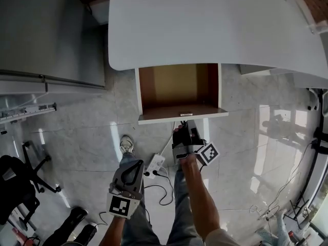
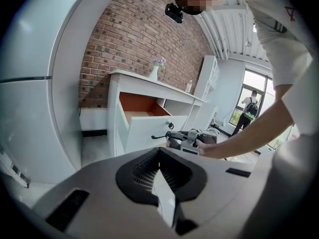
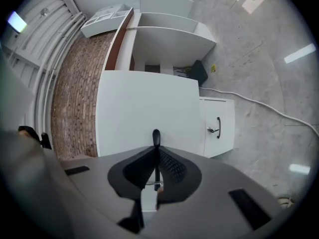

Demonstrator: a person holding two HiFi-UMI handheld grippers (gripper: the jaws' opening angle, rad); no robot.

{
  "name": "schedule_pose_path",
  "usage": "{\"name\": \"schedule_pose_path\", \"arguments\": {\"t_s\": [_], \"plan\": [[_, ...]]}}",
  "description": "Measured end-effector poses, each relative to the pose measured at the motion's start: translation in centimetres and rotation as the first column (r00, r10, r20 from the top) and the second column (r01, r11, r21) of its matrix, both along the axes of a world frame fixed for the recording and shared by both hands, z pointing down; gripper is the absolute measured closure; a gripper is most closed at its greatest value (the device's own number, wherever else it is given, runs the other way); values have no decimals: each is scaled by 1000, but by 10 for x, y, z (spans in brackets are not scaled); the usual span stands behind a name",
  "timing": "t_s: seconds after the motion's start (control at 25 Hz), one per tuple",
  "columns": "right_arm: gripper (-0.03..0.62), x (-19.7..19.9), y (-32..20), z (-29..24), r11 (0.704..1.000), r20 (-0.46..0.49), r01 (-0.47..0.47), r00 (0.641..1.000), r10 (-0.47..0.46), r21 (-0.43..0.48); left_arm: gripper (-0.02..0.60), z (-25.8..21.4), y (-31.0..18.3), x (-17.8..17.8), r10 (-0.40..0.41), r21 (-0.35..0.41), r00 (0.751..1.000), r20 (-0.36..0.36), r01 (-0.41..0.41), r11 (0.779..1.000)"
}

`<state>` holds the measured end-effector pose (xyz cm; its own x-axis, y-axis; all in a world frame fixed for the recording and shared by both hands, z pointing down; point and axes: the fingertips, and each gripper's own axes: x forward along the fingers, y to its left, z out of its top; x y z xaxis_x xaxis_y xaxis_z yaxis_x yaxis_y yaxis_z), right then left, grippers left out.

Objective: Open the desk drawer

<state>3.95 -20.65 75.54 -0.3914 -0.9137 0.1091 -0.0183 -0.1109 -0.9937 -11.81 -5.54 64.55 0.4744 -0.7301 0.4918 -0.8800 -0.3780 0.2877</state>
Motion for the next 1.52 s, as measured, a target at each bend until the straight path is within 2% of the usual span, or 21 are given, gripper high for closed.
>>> {"name": "schedule_pose_path", "arguments": {"t_s": [0.44,1.2,1.28,1.36,1.52], "plan": [[563,14,30,54,988,-32,-34,999,29,-149,569,7,3,-3,-8,-22,1000,-6,8,1000],[562,16,30,60,993,6,-24,1000,25,-117,569,5,-5,3,6,-13,1000,-3,-6,1000],[514,16,33,59,993,26,-25,999,28,-115,569,5,-3,5,11,-13,1000,-5,-11,1000],[433,16,42,60,993,43,-15,999,20,-115,569,5,-1,8,18,-12,1000,-5,-18,1000],[431,24,71,63,991,50,-14,999,21,-133,569,6,-2,10,21,-12,1000,-6,-21,1000]]}}
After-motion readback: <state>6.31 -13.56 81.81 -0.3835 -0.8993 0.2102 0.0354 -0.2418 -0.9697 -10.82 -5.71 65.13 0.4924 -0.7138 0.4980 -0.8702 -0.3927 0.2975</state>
